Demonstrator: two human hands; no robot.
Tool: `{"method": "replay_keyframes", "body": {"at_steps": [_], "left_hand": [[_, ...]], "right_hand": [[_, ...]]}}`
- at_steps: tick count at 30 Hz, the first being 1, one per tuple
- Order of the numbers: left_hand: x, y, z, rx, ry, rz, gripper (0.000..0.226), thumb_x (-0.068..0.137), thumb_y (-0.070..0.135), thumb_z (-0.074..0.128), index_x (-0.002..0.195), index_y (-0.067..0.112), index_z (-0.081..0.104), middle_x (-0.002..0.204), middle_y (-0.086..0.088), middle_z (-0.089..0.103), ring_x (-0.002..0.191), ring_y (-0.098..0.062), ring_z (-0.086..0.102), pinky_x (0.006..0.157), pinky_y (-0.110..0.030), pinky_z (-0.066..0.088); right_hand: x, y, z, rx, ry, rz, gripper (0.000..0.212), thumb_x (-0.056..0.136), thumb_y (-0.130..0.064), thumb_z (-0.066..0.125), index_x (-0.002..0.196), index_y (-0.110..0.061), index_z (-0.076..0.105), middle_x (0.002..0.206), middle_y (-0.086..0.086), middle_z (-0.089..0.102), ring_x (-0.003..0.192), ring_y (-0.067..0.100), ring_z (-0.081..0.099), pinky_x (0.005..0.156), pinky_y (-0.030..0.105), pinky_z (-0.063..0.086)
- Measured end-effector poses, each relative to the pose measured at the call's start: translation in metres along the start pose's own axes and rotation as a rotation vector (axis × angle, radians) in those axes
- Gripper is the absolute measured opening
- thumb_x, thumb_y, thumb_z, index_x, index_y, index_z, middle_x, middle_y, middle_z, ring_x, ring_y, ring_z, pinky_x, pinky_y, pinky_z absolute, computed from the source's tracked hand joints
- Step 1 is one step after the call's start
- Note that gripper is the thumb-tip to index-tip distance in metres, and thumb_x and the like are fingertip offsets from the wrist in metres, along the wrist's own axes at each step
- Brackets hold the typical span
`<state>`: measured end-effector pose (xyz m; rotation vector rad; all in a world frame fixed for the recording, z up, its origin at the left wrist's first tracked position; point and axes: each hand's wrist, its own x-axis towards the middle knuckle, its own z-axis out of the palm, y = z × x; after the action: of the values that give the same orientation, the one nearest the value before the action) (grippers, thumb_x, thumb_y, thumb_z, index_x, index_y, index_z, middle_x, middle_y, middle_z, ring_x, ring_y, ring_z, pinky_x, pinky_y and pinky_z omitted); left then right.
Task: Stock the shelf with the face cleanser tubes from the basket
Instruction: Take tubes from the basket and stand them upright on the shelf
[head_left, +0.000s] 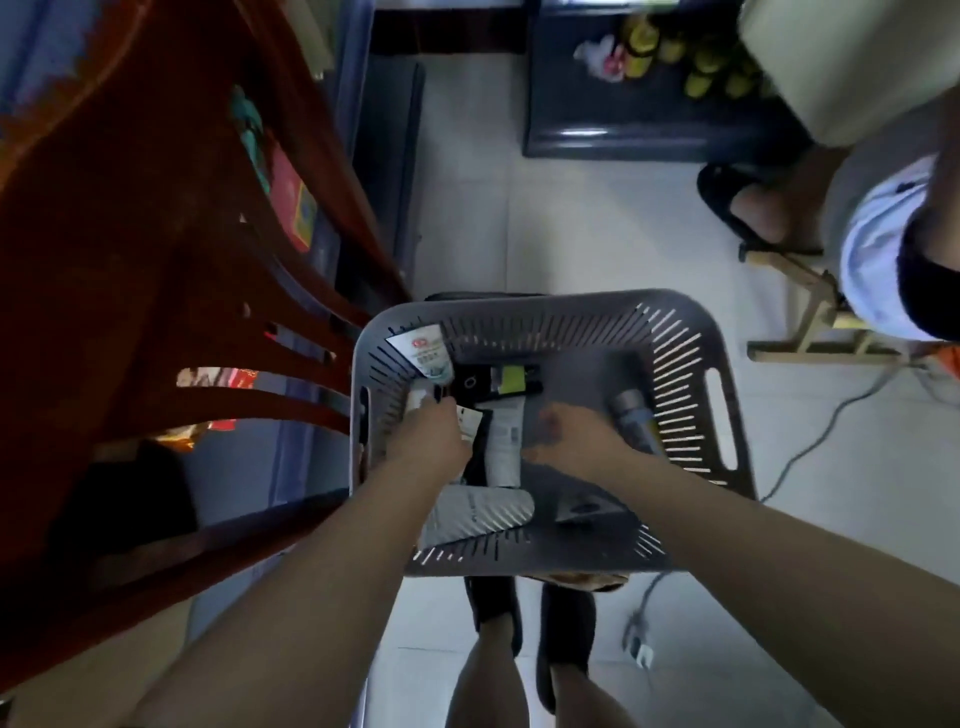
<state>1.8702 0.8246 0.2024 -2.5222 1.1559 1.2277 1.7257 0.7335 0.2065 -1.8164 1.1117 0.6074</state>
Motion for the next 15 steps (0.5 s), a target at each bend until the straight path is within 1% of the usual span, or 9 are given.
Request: {"method": "replay_keyframes", "body": {"at_steps": [3, 4, 6, 8, 10, 11, 13, 14, 15], "left_hand": [[0.03, -0.004, 0.024, -0.043, -0.016, -0.035, 0.038, 0.086, 0.017, 0.058, 0.118, 0.002, 0.043, 0.126, -0.02, 0.048, 0.106, -0.032, 0.054, 0.08, -0.035, 0.048], [0.038, -0.005, 0.03, -0.06, -0.017, -0.059, 0.044, 0.086, 0.016, 0.059, 0.123, 0.001, 0.04, 0.132, -0.021, 0.045, 0.109, -0.032, 0.053, 0.082, -0.035, 0.048], [0.053, -0.007, 0.04, -0.076, -0.011, -0.098, 0.057, 0.086, 0.014, 0.06, 0.134, 0.001, 0.031, 0.139, -0.021, 0.038, 0.115, -0.032, 0.05, 0.084, -0.033, 0.047], [0.063, -0.009, 0.047, -0.079, 0.019, -0.119, 0.059, 0.088, 0.012, 0.058, 0.137, 0.0, 0.028, 0.14, -0.021, 0.037, 0.118, -0.031, 0.048, 0.087, -0.033, 0.045], [0.071, -0.011, 0.051, -0.114, 0.049, -0.147, 0.046, 0.088, 0.007, 0.056, 0.129, -0.001, 0.037, 0.134, -0.02, 0.042, 0.117, -0.03, 0.047, 0.089, -0.033, 0.043], [0.075, -0.012, 0.052, -0.134, 0.07, -0.16, 0.041, 0.088, 0.006, 0.055, 0.125, -0.002, 0.041, 0.131, -0.02, 0.045, 0.116, -0.03, 0.048, 0.089, -0.033, 0.043], [0.083, -0.013, 0.053, -0.22, 0.079, -0.167, 0.036, 0.086, 0.005, 0.056, 0.121, -0.001, 0.047, 0.125, -0.019, 0.052, 0.113, -0.03, 0.052, 0.087, -0.031, 0.044], [0.087, -0.014, 0.055, -0.273, 0.044, -0.161, 0.035, 0.086, 0.006, 0.059, 0.12, -0.001, 0.051, 0.124, -0.017, 0.056, 0.113, -0.029, 0.054, 0.086, -0.029, 0.044], [0.088, -0.015, 0.056, -0.319, -0.009, -0.156, 0.036, 0.085, 0.008, 0.062, 0.119, 0.0, 0.054, 0.124, -0.015, 0.058, 0.113, -0.027, 0.055, 0.085, -0.027, 0.044]], "right_hand": [[0.038, 0.01, 0.03, 0.109, -0.047, 0.105, 0.067, 0.086, -0.034, 0.063, 0.139, -0.004, 0.036, 0.144, 0.011, 0.041, 0.129, 0.026, 0.042, 0.101, 0.031, 0.037], [0.051, 0.013, 0.039, 0.167, -0.058, 0.133, 0.066, 0.086, -0.031, 0.064, 0.139, -0.003, 0.036, 0.145, 0.011, 0.041, 0.13, 0.025, 0.042, 0.101, 0.03, 0.037], [0.074, 0.016, 0.053, 0.328, -0.076, 0.18, 0.056, 0.086, -0.023, 0.065, 0.133, -0.002, 0.044, 0.139, 0.012, 0.047, 0.124, 0.025, 0.047, 0.098, 0.028, 0.039], [0.093, 0.015, 0.065, 0.406, -0.072, 0.218, 0.057, 0.083, -0.019, 0.068, 0.131, 0.0, 0.044, 0.135, 0.011, 0.049, 0.121, 0.025, 0.049, 0.097, 0.028, 0.041], [0.11, 0.018, 0.078, 0.405, -0.062, 0.223, 0.054, 0.079, -0.02, 0.072, 0.125, -0.001, 0.05, 0.128, 0.01, 0.054, 0.115, 0.025, 0.054, 0.097, 0.029, 0.045], [0.117, 0.019, 0.083, 0.407, -0.05, 0.22, 0.048, 0.078, -0.021, 0.072, 0.118, -0.002, 0.054, 0.121, 0.01, 0.057, 0.112, 0.024, 0.056, 0.094, 0.029, 0.047], [0.124, 0.023, 0.087, 0.424, -0.042, 0.204, 0.032, 0.08, -0.019, 0.069, 0.108, -0.007, 0.059, 0.11, 0.005, 0.06, 0.111, 0.023, 0.057, 0.089, 0.024, 0.046], [0.125, 0.025, 0.087, 0.447, -0.053, 0.205, 0.033, 0.081, -0.019, 0.069, 0.11, -0.008, 0.06, 0.111, 0.004, 0.06, 0.111, 0.022, 0.057, 0.09, 0.024, 0.045], [0.127, 0.029, 0.085, 0.475, -0.06, 0.211, 0.038, 0.079, -0.02, 0.07, 0.114, -0.008, 0.059, 0.116, 0.005, 0.061, 0.112, 0.022, 0.057, 0.094, 0.027, 0.045]]}}
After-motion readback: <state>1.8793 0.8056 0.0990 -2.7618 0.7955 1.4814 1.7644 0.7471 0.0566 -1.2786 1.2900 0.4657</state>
